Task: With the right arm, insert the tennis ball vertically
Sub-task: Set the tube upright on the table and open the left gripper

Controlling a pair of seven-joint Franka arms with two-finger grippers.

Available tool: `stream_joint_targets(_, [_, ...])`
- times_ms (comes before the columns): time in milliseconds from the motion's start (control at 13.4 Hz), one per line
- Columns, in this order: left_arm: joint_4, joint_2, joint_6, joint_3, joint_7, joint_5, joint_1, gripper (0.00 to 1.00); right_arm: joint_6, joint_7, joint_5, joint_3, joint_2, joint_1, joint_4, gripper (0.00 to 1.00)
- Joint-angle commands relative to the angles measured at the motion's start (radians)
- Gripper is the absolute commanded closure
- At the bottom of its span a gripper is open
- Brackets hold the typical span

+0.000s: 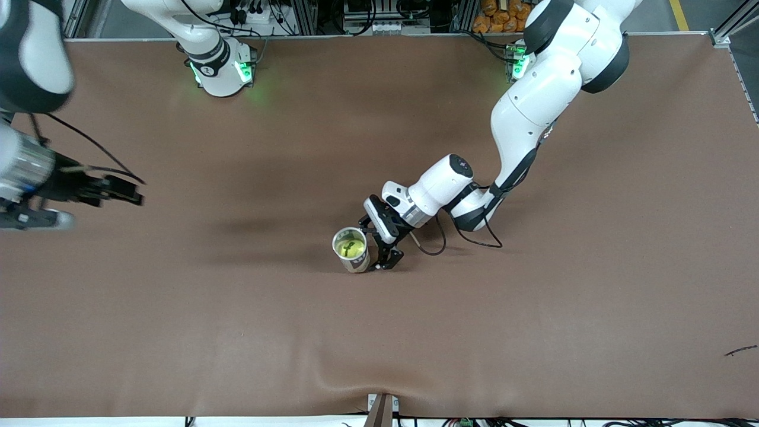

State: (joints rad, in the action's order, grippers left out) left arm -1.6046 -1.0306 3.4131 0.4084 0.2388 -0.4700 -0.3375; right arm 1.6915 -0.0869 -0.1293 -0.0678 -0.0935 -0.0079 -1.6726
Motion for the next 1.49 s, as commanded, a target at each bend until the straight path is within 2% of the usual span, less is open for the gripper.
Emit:
stream_joint_targets(0, [-0.024, -0.003, 0.012, 0.003, 0.002, -0.006, 0.002, 0.00, -0.055, -0.054, 0.052, -0.053, 0.089, 0.026, -0.032, 0.00])
stream_joint_targets(149, [-0.046, -0.003, 0.012, 0.001, 0.011, -0.006, 0.012, 0.00, -0.137, -0.051, 0.118, -0.050, 0.130, 0.025, -0.016, 0.00])
stream_joint_targets(224, [-0.064, -0.003, 0.012, 0.001, 0.013, -0.007, 0.030, 0.00, -0.201, -0.044, 0.119, -0.050, 0.139, 0.023, -0.004, 0.00])
stream_joint_targets(448, [-0.138, 0.013, 0.012, 0.001, 0.013, -0.007, 0.092, 0.00, -0.237, -0.043, 0.120, -0.055, 0.140, 0.022, 0.057, 0.00])
stream_joint_targets(597, [-0.202, 0.049, 0.012, 0.010, 0.002, -0.007, 0.190, 0.00, -0.254, -0.043, 0.120, -0.056, 0.140, 0.022, 0.077, 0.00])
stream_joint_targets(821, [-0.190, 0.052, 0.006, 0.027, -0.016, -0.006, 0.306, 0.00, -0.247, -0.040, 0.122, -0.052, 0.130, 0.023, 0.143, 0.00])
stream_joint_targets(1045, [-0.192, 0.128, -0.044, 0.032, -0.039, -0.013, 0.426, 0.00, -0.286, 0.100, 0.119, -0.052, 0.130, 0.023, 0.165, 0.00])
stream_joint_targets(1419, [-0.078, 0.144, -0.182, 0.038, -0.093, 0.005, 0.460, 0.00, -0.297, 0.124, 0.122, -0.047, 0.130, 0.028, 0.168, 0.00])
